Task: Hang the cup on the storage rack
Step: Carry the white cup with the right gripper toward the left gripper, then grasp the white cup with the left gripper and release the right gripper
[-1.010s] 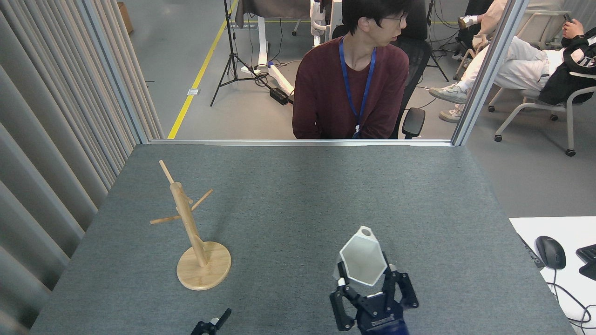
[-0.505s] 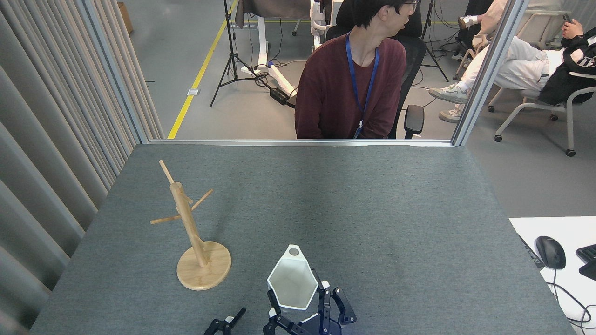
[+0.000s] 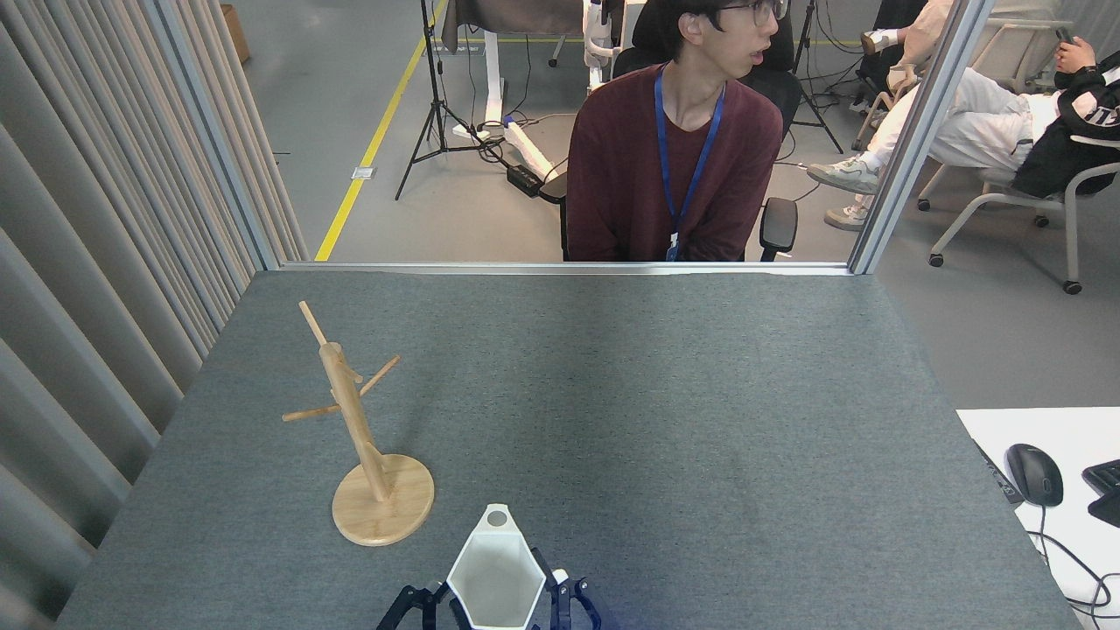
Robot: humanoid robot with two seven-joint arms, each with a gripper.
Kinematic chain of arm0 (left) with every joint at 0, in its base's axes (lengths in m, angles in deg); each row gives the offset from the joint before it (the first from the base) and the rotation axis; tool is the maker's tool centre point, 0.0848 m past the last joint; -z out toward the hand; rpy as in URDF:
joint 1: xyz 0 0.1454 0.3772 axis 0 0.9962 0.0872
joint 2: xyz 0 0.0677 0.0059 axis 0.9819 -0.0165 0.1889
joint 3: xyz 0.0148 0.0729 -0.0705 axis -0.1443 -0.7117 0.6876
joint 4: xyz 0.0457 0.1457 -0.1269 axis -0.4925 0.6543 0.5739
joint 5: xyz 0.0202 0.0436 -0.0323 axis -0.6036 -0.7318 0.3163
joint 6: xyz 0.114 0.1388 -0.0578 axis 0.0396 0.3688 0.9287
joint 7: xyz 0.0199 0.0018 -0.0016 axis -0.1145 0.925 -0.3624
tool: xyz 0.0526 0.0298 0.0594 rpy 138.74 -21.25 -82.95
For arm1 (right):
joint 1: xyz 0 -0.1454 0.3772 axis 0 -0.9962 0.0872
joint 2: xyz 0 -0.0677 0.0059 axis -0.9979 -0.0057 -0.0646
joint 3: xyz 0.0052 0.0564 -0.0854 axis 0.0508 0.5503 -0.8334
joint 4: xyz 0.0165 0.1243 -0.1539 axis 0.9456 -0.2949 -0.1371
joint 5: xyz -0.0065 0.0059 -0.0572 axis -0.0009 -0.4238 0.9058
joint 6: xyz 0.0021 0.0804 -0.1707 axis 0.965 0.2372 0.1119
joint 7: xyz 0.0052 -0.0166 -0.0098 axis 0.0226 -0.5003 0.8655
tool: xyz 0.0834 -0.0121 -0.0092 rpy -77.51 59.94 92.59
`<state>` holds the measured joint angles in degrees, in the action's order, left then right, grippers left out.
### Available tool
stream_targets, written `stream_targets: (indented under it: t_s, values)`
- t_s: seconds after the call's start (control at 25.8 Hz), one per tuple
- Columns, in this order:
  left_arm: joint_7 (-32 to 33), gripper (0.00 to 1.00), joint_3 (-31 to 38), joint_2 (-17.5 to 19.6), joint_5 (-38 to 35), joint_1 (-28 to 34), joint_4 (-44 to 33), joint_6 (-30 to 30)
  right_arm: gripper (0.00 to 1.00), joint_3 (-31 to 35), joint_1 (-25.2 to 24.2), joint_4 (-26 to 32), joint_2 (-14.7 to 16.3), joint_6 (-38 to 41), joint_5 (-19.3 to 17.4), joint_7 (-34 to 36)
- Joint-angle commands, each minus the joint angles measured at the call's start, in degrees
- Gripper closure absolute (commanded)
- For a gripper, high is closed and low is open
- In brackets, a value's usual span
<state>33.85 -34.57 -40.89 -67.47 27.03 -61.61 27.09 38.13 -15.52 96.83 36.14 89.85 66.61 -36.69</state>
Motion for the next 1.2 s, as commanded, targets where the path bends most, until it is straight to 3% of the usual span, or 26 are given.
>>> stream_targets:
  t_s: [0.0, 0.31, 0.35, 0.39, 0.43, 0.47, 0.54, 0.7, 1.01, 1.09, 1.17]
  values:
    - [-0.12, 0.01, 0.09, 0.07, 0.01, -0.01, -0.52, -0.08, 0.42, -1.72, -0.5, -0.72, 0.31, -0.15, 0.37, 0.48]
    - [-0.65, 0.01, 0.17, -0.19, 0.01, -0.19, -1.31, 0.01, 0.41, -2.51, -1.47, -1.51, 0.57, -1.39, 1.52, 1.53]
    - [-0.65, 0.05, 0.17, -0.1, 0.01, -0.19, -1.49, 0.01, 0.39, -2.51, -1.47, -1.51, 0.66, -1.56, 1.52, 1.62]
    - [-0.65, 0.18, 0.26, -0.1, 0.01, -0.19, -1.75, 0.01, 0.35, -2.51, -1.47, -1.51, 0.75, -1.56, 1.52, 1.62]
    - [-0.65, 0.33, 0.26, -0.1, 0.01, -0.19, -1.93, 0.01, 0.25, -2.51, -1.47, -1.51, 0.75, -1.65, 1.25, 1.62]
    - [-0.65, 0.42, 0.18, 0.07, 0.01, -0.19, -2.37, 0.01, 0.07, -2.42, -1.47, -1.51, 0.75, -1.74, 1.16, 1.62]
    - [-0.21, 0.55, 0.17, 0.07, 0.01, -0.27, -2.72, 0.01, 0.01, -2.25, -1.47, -1.42, 0.75, -1.74, 1.08, 1.71]
    - [-0.03, 0.56, 0.17, 0.07, 0.01, -0.62, -2.54, 0.01, 0.01, -2.07, -1.47, 0.42, 0.83, -1.74, 0.99, 2.59]
    - [-0.03, 0.56, 0.26, -0.1, 0.01, -1.15, -1.84, 0.01, 0.01, -1.54, -1.65, 10.97, 0.75, -1.3, 0.73, 2.59]
    - [-0.03, 0.55, 0.26, -0.19, 0.01, -1.42, -1.58, 0.01, 0.01, 2.23, -0.5, 11.24, 0.13, -3.67, -2.44, 2.06]
    - [0.06, 0.55, 0.26, -0.28, 0.01, -1.77, -1.4, 0.1, 0.01, 9.26, 0.46, 10.62, -0.05, -7.18, -9.82, 0.74]
